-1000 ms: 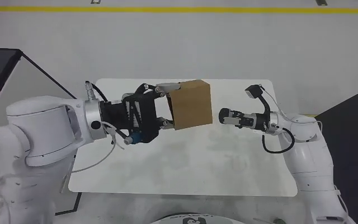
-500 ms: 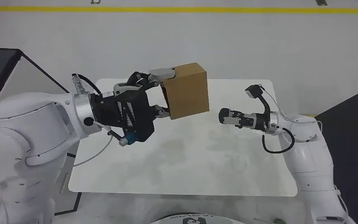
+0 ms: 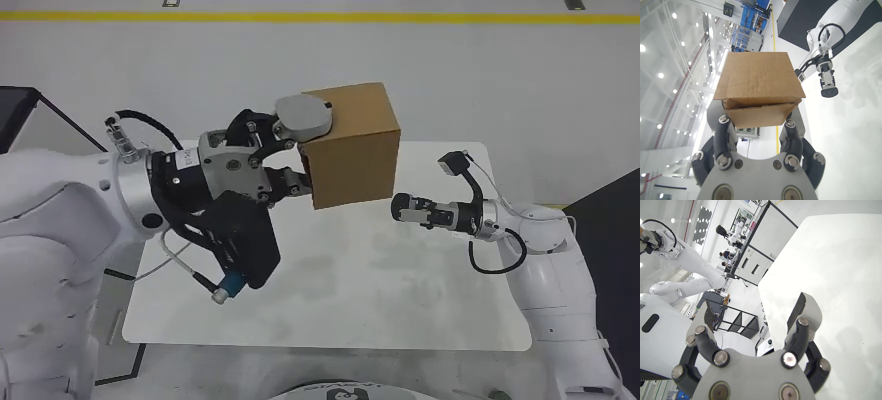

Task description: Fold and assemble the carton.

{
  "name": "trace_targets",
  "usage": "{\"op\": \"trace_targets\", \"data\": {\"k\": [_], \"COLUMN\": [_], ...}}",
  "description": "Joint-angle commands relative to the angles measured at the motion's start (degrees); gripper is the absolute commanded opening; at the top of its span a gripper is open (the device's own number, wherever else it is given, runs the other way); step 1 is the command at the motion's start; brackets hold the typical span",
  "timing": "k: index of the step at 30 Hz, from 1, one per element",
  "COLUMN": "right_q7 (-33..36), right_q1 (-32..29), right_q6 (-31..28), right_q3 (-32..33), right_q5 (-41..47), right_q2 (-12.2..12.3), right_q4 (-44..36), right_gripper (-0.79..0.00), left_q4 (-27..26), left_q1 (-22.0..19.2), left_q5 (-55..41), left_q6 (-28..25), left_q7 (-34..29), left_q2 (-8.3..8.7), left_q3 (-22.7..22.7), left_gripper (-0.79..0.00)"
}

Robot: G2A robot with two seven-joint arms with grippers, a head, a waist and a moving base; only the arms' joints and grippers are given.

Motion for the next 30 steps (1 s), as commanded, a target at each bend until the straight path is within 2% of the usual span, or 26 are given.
{"op": "trace_targets", "data": {"k": [1,7,10,16,20,30], "right_q7": [0.00,0.00,0.00,0.00,0.00,0.00], "right_q1": [0.00,0.00,0.00,0.00,0.00,0.00], "right_q6": [0.00,0.00,0.00,0.00,0.00,0.00], "right_q3": [0.00,0.00,0.00,0.00,0.00,0.00], "right_q5": [0.00,0.00,0.00,0.00,0.00,0.00], "right_q2": [0.00,0.00,0.00,0.00,0.00,0.00], "right_q4": [0.00,0.00,0.00,0.00,0.00,0.00], "right_gripper": [0.000,0.000,0.000,0.000,0.000,0.000], "left_q4": [0.00,0.00,0.00,2.29,3.42,5.97], "left_q1": [-0.04,1.51,3.21,10.39,14.43,18.98], "left_q5": [6.94,17.53,18.64,5.01,-1.69,-11.24], "left_q6": [1.91,6.05,8.05,15.40,17.56,21.66], "left_q7": [4.98,13.55,15.47,17.09,18.99,22.79], "left_q2": [0.16,0.84,1.03,0.49,0.25,-0.47], "left_q3": [0.94,1.77,1.46,-0.16,-0.06,1.74], "left_gripper": [-0.785,-0.785,-0.785,-0.785,-0.785,-0.785]}}
